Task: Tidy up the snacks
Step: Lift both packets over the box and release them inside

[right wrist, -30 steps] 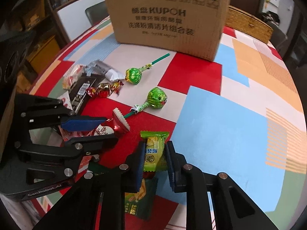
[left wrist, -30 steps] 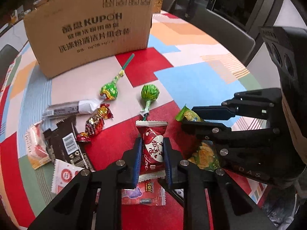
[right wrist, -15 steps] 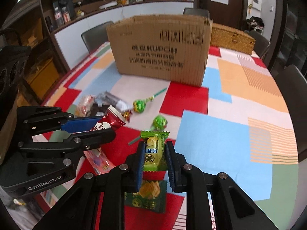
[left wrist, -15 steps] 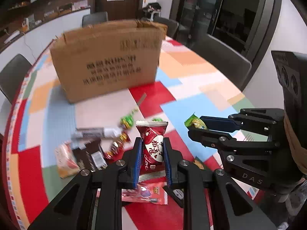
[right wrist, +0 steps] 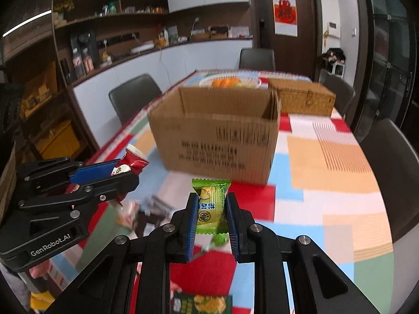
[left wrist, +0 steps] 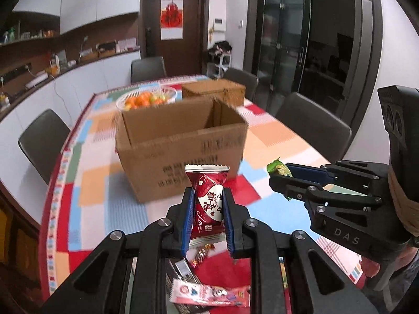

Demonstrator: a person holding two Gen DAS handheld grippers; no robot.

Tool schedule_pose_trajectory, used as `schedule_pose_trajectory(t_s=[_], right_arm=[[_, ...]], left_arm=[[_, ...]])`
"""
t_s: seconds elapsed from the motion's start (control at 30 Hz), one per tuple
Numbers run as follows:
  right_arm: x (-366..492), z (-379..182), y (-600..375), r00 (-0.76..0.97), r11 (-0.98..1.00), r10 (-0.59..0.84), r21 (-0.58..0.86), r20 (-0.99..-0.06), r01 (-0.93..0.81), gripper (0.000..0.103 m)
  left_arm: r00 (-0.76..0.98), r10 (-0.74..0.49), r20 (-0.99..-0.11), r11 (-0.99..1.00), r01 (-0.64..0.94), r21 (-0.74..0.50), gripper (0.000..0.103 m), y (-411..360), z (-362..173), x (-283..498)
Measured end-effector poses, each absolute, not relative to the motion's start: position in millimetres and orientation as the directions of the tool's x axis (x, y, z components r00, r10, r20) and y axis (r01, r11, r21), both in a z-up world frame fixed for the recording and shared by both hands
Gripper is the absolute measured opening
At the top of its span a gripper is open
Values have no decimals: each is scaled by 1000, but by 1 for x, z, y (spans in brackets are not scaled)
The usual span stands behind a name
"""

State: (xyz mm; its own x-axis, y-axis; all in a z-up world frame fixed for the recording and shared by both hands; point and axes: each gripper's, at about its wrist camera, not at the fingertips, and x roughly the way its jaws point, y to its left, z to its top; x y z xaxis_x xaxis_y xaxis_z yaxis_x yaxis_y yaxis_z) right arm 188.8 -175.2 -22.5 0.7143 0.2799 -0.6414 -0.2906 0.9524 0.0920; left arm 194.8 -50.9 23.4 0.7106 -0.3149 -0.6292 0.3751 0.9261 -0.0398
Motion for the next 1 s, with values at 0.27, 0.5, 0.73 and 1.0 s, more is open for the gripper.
schedule_pose_trajectory(t_s=[0.27,0.5,0.73,1.0], right_arm=[[207,20,-170,776,954,282,79,-565,-289,22],[236,40,-168,789,955,286,93,-544,-282,23],[273,47,-167,780,957,280,104,-560,-269,23],[322,45,-162,750,960,270,109,-604,-258,23]], left_arm=[[756,-314,-575,935,350,-50,22,-41,59,215],[763,-301,-572,940,337,-45,22,-38,74,247],[749,-297,-592,944,323,-65,22,-33,77,285],[705,-303,-642,945,308,-107,22,-29,69,335]])
